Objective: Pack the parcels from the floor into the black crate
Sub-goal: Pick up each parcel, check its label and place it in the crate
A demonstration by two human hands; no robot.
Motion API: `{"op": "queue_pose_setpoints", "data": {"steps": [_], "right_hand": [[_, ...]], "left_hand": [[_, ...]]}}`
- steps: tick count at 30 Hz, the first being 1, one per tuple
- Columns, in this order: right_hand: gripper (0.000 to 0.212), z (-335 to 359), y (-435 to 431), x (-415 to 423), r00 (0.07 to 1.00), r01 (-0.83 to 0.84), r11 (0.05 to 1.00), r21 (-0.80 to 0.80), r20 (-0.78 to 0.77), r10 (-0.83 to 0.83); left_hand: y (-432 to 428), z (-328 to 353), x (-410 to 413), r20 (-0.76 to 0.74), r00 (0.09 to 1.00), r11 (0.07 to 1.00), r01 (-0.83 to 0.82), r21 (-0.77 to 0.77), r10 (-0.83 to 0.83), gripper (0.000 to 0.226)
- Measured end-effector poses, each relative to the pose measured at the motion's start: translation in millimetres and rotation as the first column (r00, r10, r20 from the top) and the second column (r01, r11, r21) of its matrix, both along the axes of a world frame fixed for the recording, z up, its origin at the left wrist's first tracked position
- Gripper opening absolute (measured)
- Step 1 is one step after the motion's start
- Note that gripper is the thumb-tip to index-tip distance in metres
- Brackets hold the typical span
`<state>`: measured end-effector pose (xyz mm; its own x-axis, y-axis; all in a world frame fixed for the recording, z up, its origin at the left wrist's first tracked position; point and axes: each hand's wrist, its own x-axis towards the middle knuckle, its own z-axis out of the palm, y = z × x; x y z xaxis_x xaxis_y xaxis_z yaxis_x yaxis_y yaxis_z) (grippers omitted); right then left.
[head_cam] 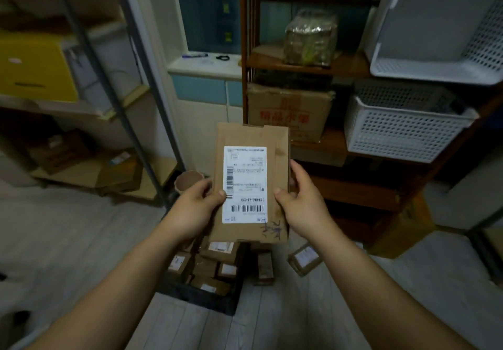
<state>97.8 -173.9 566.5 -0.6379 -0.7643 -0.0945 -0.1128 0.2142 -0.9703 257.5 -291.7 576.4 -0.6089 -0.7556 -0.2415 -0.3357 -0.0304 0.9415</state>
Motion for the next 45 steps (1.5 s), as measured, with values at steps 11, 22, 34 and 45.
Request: {"op": "queue_pose_setpoints", "data": {"steps": [11, 22, 34, 45], "right_hand": [[0.084, 55.6, 7.7, 6.8, 0.994, -0.047, 0.991, -0.122, -0.109, 0.034], [0.079, 46.5, -79.0, 78.5, 0.996, 0.058, 0.98, -0.193, -0.05, -0.069], [0.057, 28.9, -160.4, 116.7, 0.923, 0.38, 0.903, -0.201, 0.029, -0.383], [0.045, -41.6, -254.7, 71.2, 0.937, 0.35, 0.937, -0.008, -0.001, -0.35]], "left_hand": [[18.0, 49.8, 27.2, -0.091, 0.996, 0.999, 0.016, -0.049, -0.021, 0.017], [-76.0, 43.8, 110.0, 0.01, 0.983, 0.983, 0.184, 0.006, -0.184, 0.051], [-201.2, 39.8, 135.3, -0.004, 0.995, 0.989, 0.101, 0.11, -0.101, 0.048], [-288.1, -16.7, 77.8, -0.088, 0.948, 0.946, -0.29, 0.148, 0.304, 0.039]]}}
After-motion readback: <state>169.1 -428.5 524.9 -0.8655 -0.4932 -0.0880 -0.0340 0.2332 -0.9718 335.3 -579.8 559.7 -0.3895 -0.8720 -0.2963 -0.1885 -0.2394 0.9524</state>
